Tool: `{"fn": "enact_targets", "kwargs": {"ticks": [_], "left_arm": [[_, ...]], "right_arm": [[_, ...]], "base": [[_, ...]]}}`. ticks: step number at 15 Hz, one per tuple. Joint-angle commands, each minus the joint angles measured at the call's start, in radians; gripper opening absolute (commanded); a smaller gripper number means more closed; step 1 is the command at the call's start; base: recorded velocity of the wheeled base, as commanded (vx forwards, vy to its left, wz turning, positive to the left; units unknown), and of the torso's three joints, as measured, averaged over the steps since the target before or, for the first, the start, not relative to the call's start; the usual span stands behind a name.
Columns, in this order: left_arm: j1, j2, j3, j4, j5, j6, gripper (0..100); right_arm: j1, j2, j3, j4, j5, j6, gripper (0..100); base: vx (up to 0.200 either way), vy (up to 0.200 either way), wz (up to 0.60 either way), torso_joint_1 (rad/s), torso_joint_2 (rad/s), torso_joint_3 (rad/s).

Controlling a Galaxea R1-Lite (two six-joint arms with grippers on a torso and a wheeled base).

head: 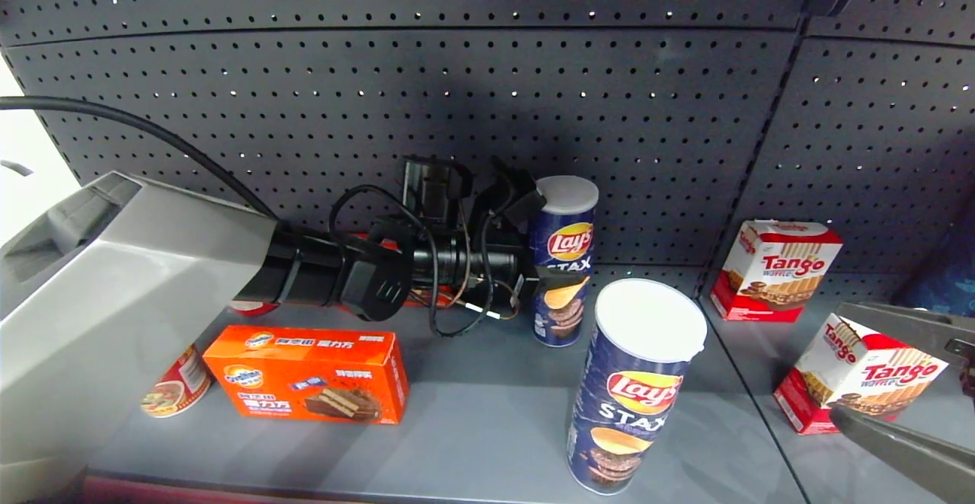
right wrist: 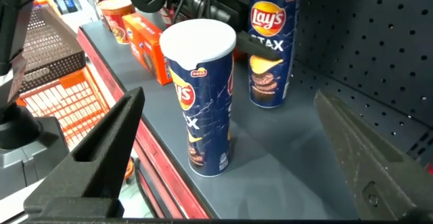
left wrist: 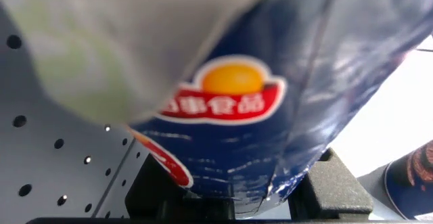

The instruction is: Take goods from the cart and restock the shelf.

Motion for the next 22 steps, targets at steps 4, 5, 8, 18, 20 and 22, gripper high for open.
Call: {"fn": "enact_targets", "kwargs": {"ticks": [4,5,8,18,20,22], "left_arm": [[0.003,0.020,-0.017,0.000,0.002,-0.001,0],[0.003,0.024,-0.018,0.000,0.002,-0.001,0],[0.003,0.026,-0.018,0.000,0.003,-0.001,0],[0.000,0.026,-0.014,-0.003,0.005,-0.001,100],[0.005,0.014,0.000,-0.003,0.006,-0.001,100],[0.009,-0.013,0.034,-0.006,0.009,0.001,100]], "right_arm": [[0.000,-0.005,0.008,-0.001,0.003,0.000,100],[0.000,-0.005,0.009,-0.001,0.002,0.000,100],[0.000,-0.005,0.011,0.000,0.003,0.000,100],[-0.001,-0.017,0.047,-0.001,0.003,0.000,100],[-0.001,-0.014,0.047,0.000,0.003,0.000,100],[-0.001,-0.010,0.047,0.000,0.003,0.000,100]], "base": [[0.000,0.000,0.00,0.000,0.00,0.000],[0.000,0.000,0.00,0.000,0.00,0.000],[0.000,0.000,0.00,0.000,0.00,0.000],[0.000,0.000,0.00,0.000,0.00,0.000],[0.000,0.000,0.00,0.000,0.00,0.000],[0.000,0.000,0.00,0.000,0.00,0.000]]}}
